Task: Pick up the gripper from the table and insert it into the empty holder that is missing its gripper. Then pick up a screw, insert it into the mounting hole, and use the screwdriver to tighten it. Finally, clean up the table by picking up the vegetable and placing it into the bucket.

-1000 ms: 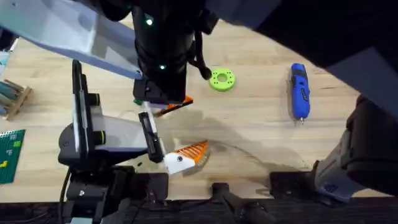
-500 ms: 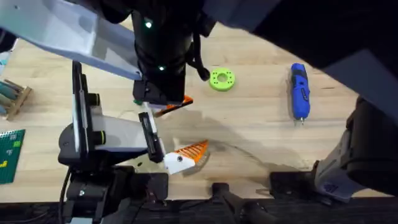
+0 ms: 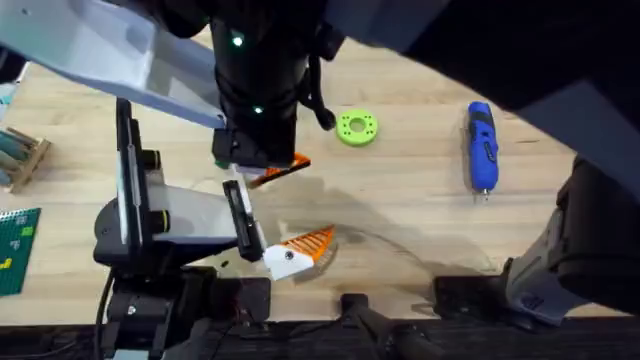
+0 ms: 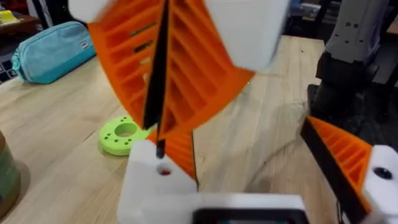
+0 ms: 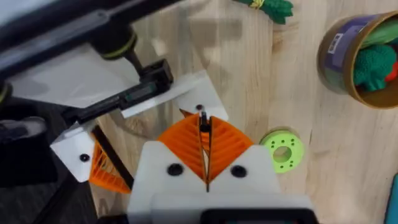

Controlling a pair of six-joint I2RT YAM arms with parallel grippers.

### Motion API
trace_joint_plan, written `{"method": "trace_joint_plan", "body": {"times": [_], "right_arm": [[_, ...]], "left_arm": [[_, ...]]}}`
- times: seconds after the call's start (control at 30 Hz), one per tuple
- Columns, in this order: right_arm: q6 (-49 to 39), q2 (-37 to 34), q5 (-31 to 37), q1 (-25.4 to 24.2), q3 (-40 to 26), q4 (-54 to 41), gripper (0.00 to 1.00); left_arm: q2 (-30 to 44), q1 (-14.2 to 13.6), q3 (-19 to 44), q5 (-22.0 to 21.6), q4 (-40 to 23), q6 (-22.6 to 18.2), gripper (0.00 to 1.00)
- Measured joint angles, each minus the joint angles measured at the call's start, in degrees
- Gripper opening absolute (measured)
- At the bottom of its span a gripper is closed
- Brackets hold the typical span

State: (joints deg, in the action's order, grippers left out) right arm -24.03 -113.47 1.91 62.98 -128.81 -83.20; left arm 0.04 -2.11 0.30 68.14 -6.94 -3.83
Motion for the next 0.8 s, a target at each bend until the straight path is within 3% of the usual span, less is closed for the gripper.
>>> {"method": "trace_joint_plan", "body": {"times": [0.8], "right_arm": [[0.0,0.0,0.0,0.0,1.6,0.9,0.005]], "left_arm": [[0.0,0.0,0.0,0.0,0.0,0.0,0.982]]}}
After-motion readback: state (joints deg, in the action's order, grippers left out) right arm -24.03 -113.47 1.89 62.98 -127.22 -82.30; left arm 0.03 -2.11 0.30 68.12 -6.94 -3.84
